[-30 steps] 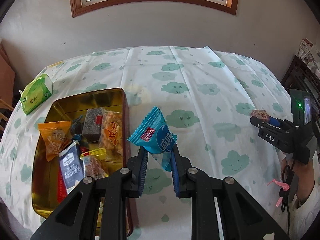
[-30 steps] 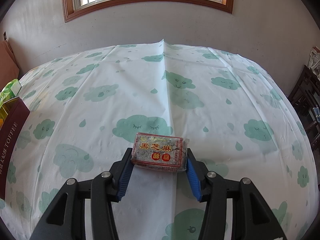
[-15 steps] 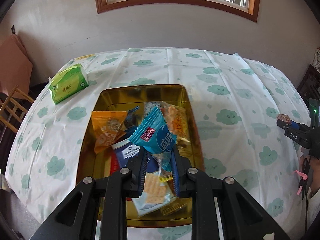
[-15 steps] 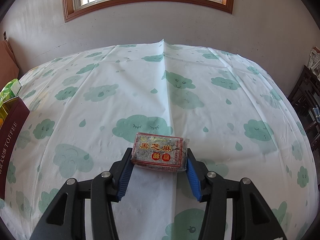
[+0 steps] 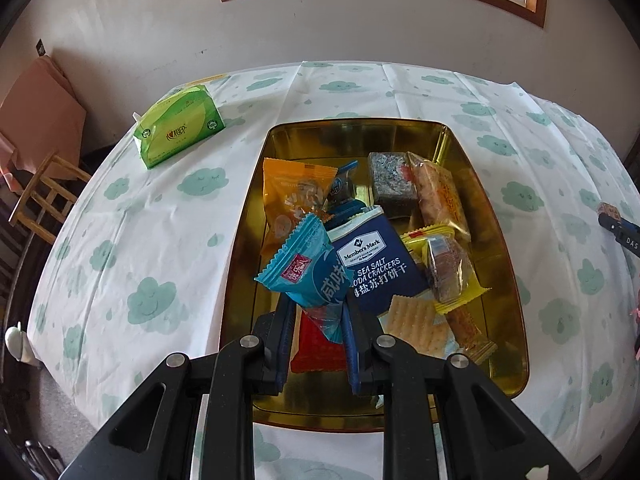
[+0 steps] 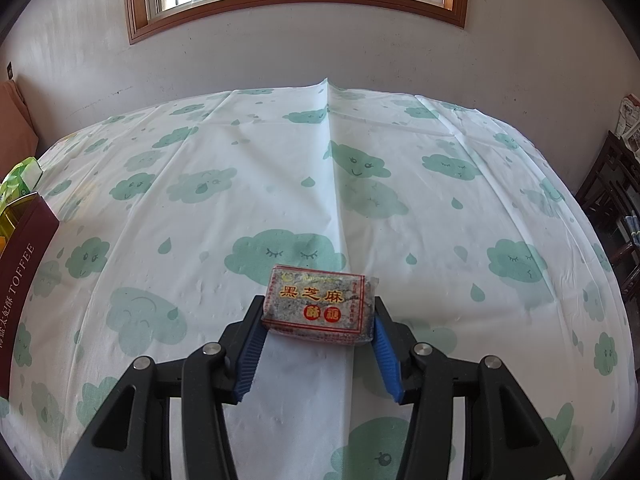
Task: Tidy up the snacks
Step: 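Carry the blue candy packet into the tin and open the left tool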
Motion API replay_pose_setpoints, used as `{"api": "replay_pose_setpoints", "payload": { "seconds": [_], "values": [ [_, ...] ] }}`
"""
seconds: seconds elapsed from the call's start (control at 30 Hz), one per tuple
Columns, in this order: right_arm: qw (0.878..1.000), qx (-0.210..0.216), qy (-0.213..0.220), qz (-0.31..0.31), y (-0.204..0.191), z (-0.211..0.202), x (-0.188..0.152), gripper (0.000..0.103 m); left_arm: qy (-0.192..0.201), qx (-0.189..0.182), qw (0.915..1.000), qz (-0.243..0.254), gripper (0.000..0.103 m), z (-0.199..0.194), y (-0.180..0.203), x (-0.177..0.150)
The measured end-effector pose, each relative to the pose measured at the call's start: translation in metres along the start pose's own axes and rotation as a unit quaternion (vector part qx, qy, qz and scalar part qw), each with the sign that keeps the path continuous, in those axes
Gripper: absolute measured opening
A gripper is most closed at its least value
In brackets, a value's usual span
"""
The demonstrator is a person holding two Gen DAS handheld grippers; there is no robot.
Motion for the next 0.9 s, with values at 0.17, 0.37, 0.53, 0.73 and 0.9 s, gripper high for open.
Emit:
{"api": "replay_pose_setpoints", "payload": {
  "seconds": [0.17,0.37,0.53,0.73,0.9],
  "values": [
    [1.0,0.0,0.0,0.0,0.0,0.0,0.0,0.051,-0.009,0.002,1.0,0.002,0.019,0.005,0.002,-0.005],
    [1.0,0.0,0.0,0.0,0.0,0.0,0.0,0.051,-0.018,0.008,0.9998,-0.001,0.019,0.011,-0.001,-0.009],
    [1.0,0.0,0.0,-0.001,0.001,0.0,0.0,0.051,-0.027,0.013,0.9996,0.0,0.019,0.016,-0.003,-0.015],
    [1.0,0.0,0.0,0.0,0.0,0.0,0.0,0.051,-0.032,0.016,0.9993,-0.007,0.021,0.019,-0.005,-0.018],
    [1.0,0.0,0.0,-0.001,0.0,0.0,0.0,0.051,-0.033,0.018,0.9993,-0.003,0.021,0.019,-0.005,-0.02]
  ]
}}
Point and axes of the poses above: each gripper's, at about its wrist camera, not at the fingertips, and z roughly the way its jaws point, y to its right, x to its top, the point moved 5 cm from there along z, roughly the way its jaws point, and after that the axes turned 14 degrees about y, right-handed, at the moved point
